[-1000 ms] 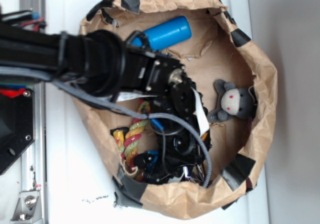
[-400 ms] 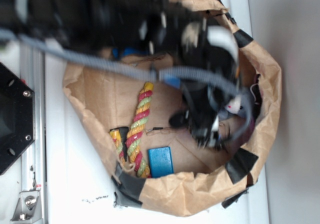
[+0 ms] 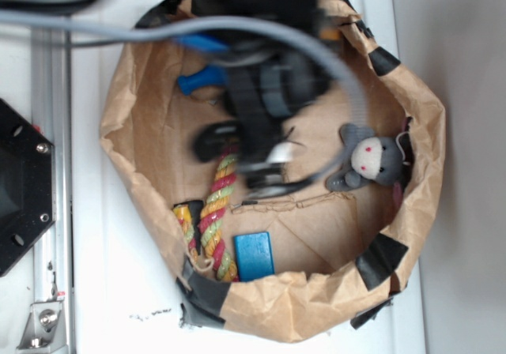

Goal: Grab the silver keys.

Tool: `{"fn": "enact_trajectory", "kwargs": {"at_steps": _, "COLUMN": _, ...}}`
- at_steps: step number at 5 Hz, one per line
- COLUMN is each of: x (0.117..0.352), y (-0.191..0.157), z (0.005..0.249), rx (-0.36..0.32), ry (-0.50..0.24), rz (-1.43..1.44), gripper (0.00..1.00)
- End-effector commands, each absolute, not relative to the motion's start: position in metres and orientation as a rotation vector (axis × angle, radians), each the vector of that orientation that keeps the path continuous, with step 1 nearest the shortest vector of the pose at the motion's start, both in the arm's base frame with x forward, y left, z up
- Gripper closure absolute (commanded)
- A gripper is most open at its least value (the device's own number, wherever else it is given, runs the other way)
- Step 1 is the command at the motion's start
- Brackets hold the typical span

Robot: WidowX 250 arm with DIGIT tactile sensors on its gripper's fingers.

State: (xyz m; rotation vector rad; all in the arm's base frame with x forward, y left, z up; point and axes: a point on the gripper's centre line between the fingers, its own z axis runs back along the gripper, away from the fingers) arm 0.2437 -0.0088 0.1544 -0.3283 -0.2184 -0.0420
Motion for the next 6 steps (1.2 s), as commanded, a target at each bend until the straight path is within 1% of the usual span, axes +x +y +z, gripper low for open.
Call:
{"fn": "enact_trajectory", "kwargs": {"at_steps": 1, "x": 0.230, "y": -0.034, "z": 0.159, "rx": -0.217, "ry": -0.166, "rz": 0.065, "gripper": 1.00}}
{"fn": "enact_trajectory", "kwargs": {"at_steps": 2, "x": 0.240, "y": -0.029, "z": 0.159, "rx": -0.139, "ry": -0.169, "rz": 0.182, "gripper": 1.00}}
{"fn": "enact_trajectory", "kwargs": {"at_steps": 3, "x": 0.249, "y": -0.020, "z": 0.161, "rx": -0.075, "ry": -0.183, "rz": 0.309, "gripper": 1.00}}
{"fn": "enact_trajectory", "kwargs": {"at_steps": 4, "x": 0.248, "y": -0.008, "z": 0.174, "rx": -0.065, "ry": -0.231, "rz": 0.398, "gripper": 1.00}}
{"fn": "enact_trajectory", "kwargs": {"at_steps": 5, "x": 0.248, "y": -0.006, "z": 0.180, "rx": -0.080, "ry": -0.271, "rz": 0.356, "gripper": 1.00}}
{"fn": "enact_trajectory", "kwargs": {"at_steps": 6, "x": 0.254, "y": -0.002, "z": 0.181, "rx": -0.052, "ry": -0.297, "rz": 0.350, "gripper": 1.00}}
